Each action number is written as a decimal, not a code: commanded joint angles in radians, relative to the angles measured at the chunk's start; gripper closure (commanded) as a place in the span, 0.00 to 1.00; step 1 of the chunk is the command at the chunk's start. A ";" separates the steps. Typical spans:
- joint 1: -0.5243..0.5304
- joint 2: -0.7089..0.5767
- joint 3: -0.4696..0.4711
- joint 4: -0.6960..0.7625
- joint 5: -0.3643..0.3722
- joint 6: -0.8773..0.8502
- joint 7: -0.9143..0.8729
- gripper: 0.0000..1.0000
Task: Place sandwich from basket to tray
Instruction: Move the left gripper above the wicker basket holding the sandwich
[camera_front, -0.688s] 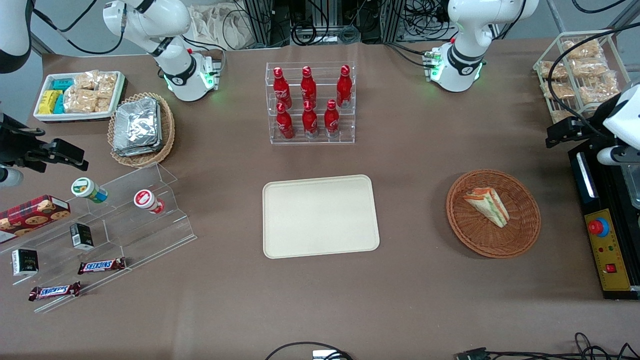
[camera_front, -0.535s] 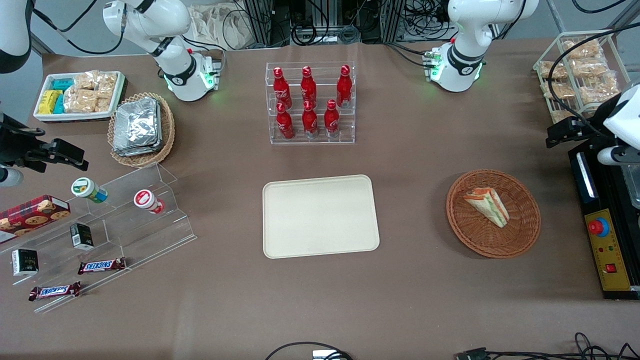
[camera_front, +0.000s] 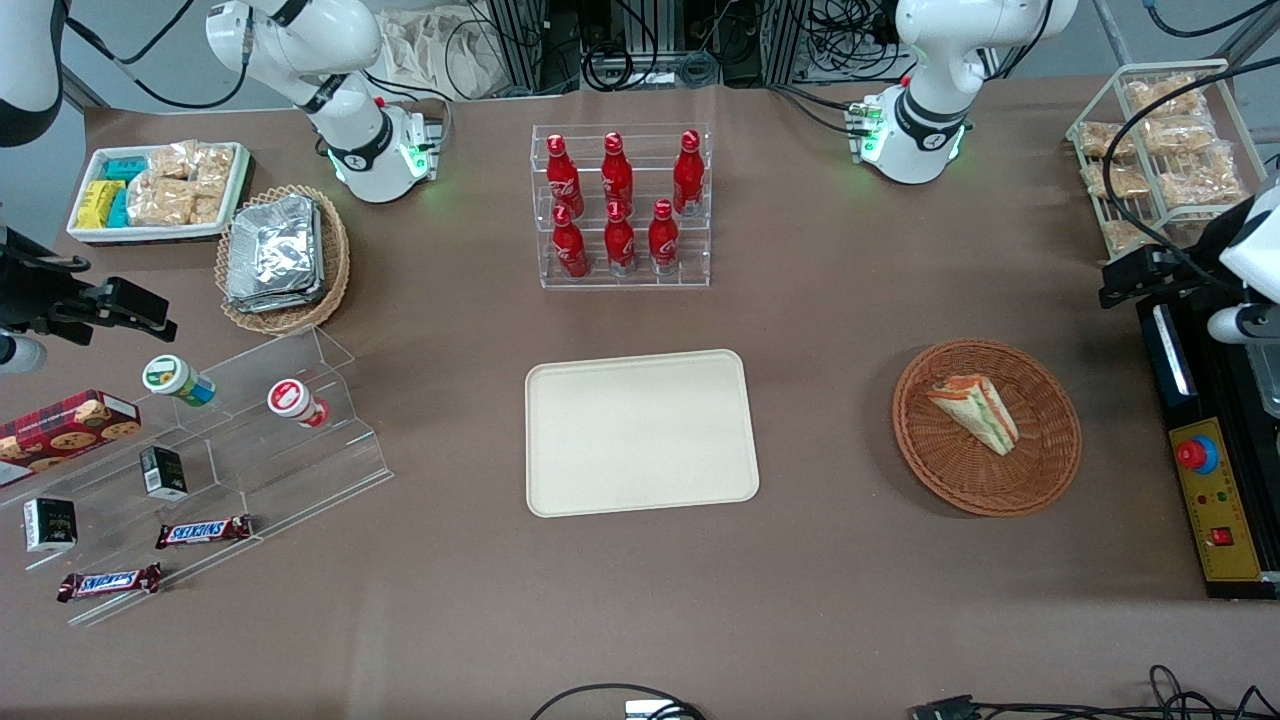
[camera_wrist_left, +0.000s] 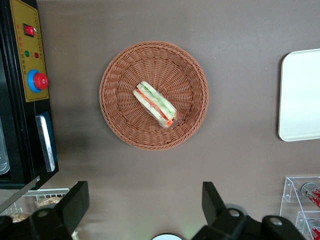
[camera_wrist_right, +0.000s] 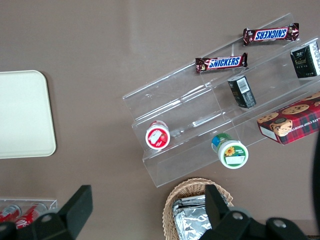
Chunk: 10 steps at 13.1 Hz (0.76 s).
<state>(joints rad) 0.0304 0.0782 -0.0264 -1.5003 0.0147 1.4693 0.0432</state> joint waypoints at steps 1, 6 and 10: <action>-0.010 0.043 0.005 0.026 -0.002 -0.026 0.004 0.00; 0.011 0.133 0.010 0.031 0.004 0.011 -0.060 0.00; 0.028 0.228 0.006 0.029 -0.027 0.028 -0.333 0.00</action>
<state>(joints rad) 0.0588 0.2620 -0.0167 -1.5000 0.0043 1.4997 -0.1782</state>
